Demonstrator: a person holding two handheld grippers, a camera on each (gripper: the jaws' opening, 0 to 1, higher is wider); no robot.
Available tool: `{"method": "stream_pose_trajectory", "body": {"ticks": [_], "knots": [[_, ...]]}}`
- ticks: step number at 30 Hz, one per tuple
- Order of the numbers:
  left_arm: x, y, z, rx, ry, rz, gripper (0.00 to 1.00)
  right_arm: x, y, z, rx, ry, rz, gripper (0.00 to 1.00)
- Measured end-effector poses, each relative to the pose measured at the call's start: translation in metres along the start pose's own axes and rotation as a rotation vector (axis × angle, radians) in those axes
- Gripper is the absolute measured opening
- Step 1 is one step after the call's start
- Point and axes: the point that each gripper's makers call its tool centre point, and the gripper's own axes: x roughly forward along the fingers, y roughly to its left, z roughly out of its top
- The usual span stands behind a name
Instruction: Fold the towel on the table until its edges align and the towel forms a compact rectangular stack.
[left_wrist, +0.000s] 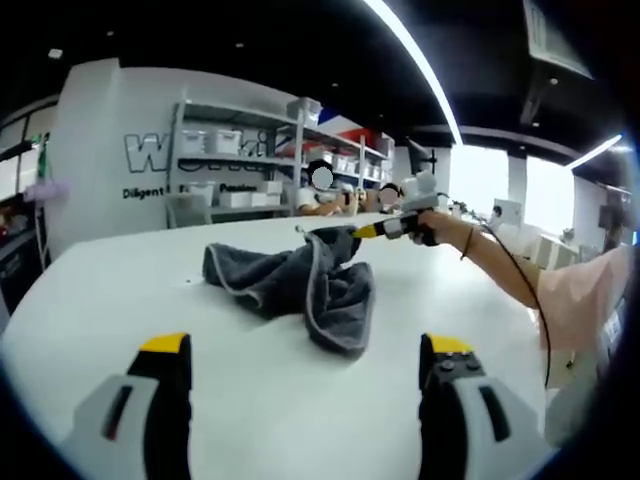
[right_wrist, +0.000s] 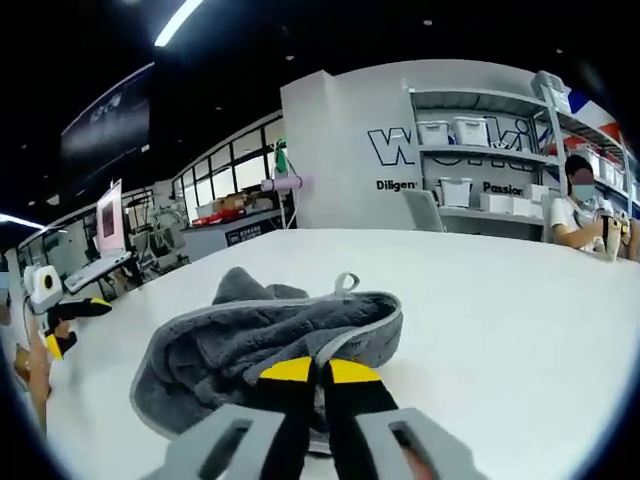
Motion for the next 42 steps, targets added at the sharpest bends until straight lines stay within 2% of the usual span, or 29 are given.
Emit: {"method": "stream_pose_trajectory", "body": {"ticks": [9, 16, 30, 34, 42], "knots": [[0.001, -0.001, -0.001, 0.002, 0.005, -0.003, 0.99, -0.011, 0.020, 0.034, -0.045, -0.059, 0.016, 0.03], [0.001, -0.003, -0.002, 0.006, 0.009, -0.007, 0.99, -0.019, 0.035, 0.054, -0.078, -0.099, 0.020, 0.03], [0.001, -0.004, -0.002, 0.012, 0.014, -0.014, 0.99, -0.043, 0.071, 0.127, -0.160, -0.242, 0.017, 0.02], [0.001, -0.005, -0.002, 0.014, 0.013, -0.017, 0.99, -0.050, 0.076, 0.141, -0.177, -0.264, 0.014, 0.02], [0.000, -0.005, -0.002, 0.016, 0.012, -0.017, 0.99, -0.070, 0.072, 0.171, -0.205, -0.297, -0.017, 0.02]]}}
